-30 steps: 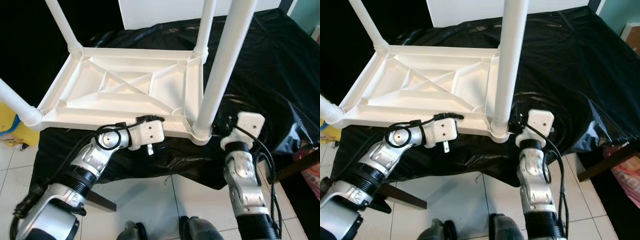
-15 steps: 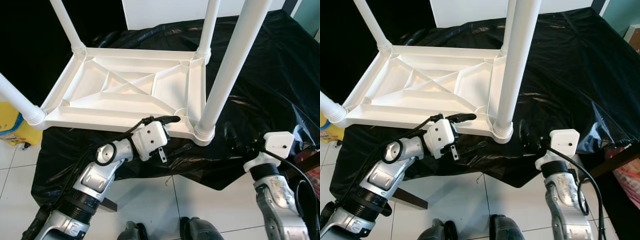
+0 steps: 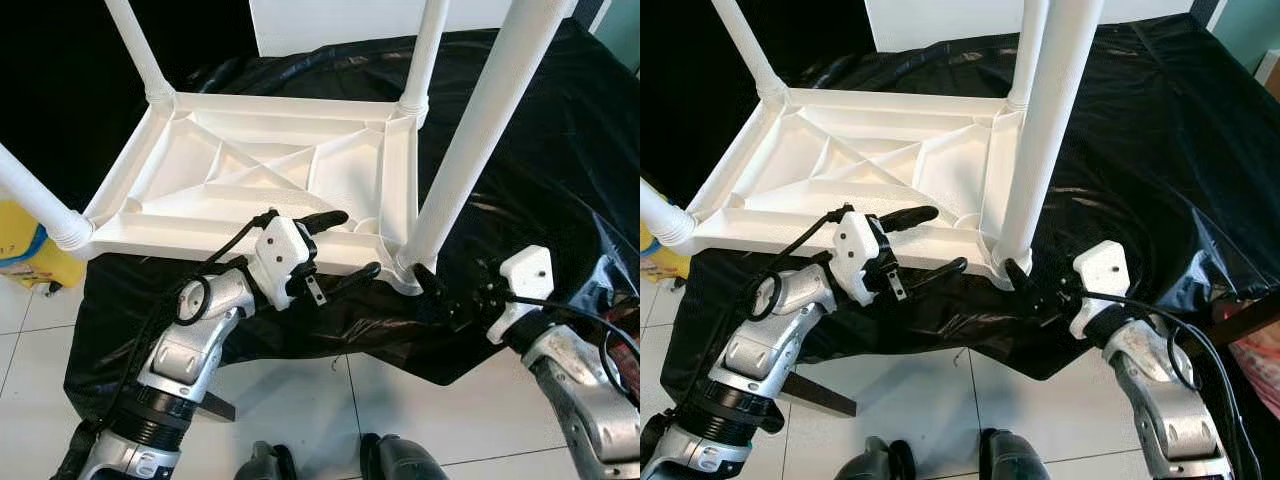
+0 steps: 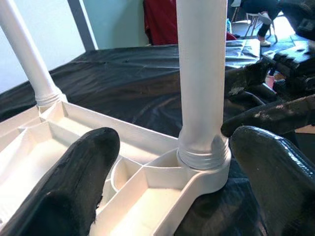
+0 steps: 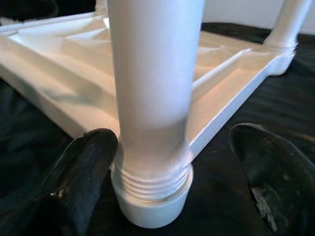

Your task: Building children table

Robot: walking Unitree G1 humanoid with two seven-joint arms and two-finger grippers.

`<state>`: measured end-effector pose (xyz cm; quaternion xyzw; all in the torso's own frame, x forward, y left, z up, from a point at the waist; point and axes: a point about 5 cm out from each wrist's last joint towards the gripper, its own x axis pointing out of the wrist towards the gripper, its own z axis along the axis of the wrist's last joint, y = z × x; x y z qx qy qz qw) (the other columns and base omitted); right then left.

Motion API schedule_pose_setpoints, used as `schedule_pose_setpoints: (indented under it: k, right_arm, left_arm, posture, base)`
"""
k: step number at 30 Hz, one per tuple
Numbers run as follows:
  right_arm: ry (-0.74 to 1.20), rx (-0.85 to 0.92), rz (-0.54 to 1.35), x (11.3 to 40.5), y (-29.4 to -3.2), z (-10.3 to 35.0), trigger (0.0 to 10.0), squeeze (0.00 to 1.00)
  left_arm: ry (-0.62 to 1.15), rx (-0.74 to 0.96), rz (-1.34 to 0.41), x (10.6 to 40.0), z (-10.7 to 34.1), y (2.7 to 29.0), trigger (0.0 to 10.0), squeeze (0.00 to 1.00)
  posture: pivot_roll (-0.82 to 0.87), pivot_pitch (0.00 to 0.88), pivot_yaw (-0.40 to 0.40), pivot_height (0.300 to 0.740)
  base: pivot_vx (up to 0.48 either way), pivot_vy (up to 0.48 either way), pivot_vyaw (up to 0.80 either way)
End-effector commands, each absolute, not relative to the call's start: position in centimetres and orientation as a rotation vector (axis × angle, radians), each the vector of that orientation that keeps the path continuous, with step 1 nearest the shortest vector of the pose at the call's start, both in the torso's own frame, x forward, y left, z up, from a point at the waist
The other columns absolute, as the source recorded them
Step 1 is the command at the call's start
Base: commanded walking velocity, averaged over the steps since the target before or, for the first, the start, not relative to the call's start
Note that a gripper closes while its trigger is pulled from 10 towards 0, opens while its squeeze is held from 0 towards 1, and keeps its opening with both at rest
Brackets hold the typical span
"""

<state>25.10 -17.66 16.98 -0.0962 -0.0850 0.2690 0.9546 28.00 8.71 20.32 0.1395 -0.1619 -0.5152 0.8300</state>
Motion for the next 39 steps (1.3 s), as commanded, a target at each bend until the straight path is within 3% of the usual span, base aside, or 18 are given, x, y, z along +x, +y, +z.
schedule_pose_setpoints:
  k: [1,10,21,22,23,24,25,26,27,28,33,39]
  right_arm:
    - [-0.139,-0.187,0.582,25.3,-17.6,16.2,10.0,0.0]
    - [-0.138,-0.199,0.658,27.7,-16.8,16.3,10.0,0.0]
    - [-0.152,-0.251,0.734,30.5,-15.4,16.1,9.9,0.0]
    - [-0.153,-0.25,0.736,30.7,-15.3,16.2,8.6,0.0]
    - [-0.153,-0.25,0.736,30.7,-15.3,16.2,8.6,0.0]
    - [-0.152,-0.248,0.737,30.8,-15.2,16.2,4.8,0.0]
    - [-0.152,-0.248,0.737,30.8,-15.2,16.2,4.8,0.0]
    - [-0.148,-0.249,0.739,31.0,-15.2,16.1,2.9,0.0]
    - [-0.148,-0.249,0.739,31.0,-15.2,16.1,2.9,0.0]
    - [-0.138,-0.249,0.734,31.1,-15.2,15.9,0.0,0.0]
    - [-0.114,-0.235,0.728,31.2,-15.4,15.2,0.0,0.0]
    - [-0.058,-0.245,0.564,31.5,-16.2,13.6,0.0,0.0]
  left_arm:
    - [-0.338,0.256,-1.039,27.8,20.3,9.0,10.0,0.0]
    - [-0.308,0.241,-1.081,26.4,19.5,8.0,10.0,0.0]
    - [-0.073,0.233,-1.124,27.0,16.9,6.8,10.0,0.0]
    - [-0.065,0.241,-1.123,26.9,16.6,6.7,10.0,0.0]
    - [-0.065,0.241,-1.123,26.9,16.6,6.7,10.0,0.0]
    - [-0.047,0.219,-1.123,26.8,16.4,6.6,10.0,0.0]
    - [-0.047,0.219,-1.123,26.8,16.4,6.6,10.0,0.0]
    - [-0.045,0.208,-1.126,26.6,16.4,6.4,10.0,0.0]
    - [-0.045,0.208,-1.126,26.6,16.4,6.4,10.0,0.0]
    - [-0.048,0.205,-1.129,26.5,16.4,6.3,10.0,0.0]
    - [-0.006,0.173,-1.117,26.4,16.3,6.0,10.0,0.0]
    - [0.004,0.186,-1.053,27.1,16.3,6.2,10.0,0.0]
  posture:
    - [-0.16,0.154,0.029,0.74]
    - [-0.16,0.126,0.032,0.74]
    - [-0.15,0.07,0.025,0.74]
    - [-0.15,0.064,0.026,0.74]
    - [-0.15,0.064,0.026,0.74]
    - [-0.15,0.06,0.029,0.74]
    - [-0.15,0.06,0.029,0.74]
    - [-0.15,0.056,0.03,0.74]
    - [-0.15,0.056,0.03,0.74]
    - [-0.15,0.054,0.032,0.74]
    - [-0.15,0.054,0.036,0.74]
    - [-0.16,0.046,0.037,0.74]
  base:
    - [0.0,0.0,0.0]
    - [0.0,0.0,0.0]
    - [0.0,0.0,0.0]
    - [0.0,0.0,0.0]
    - [0.0,0.0,0.0]
    - [0.0,0.0,0.0]
    - [0.0,0.0,0.0]
    - [0.0,0.0,0.0]
    - [0.0,0.0,0.0]
    - [0.0,0.0,0.0]
    - [0.0,0.0,0.0]
    - [0.0,0.0,0.0]
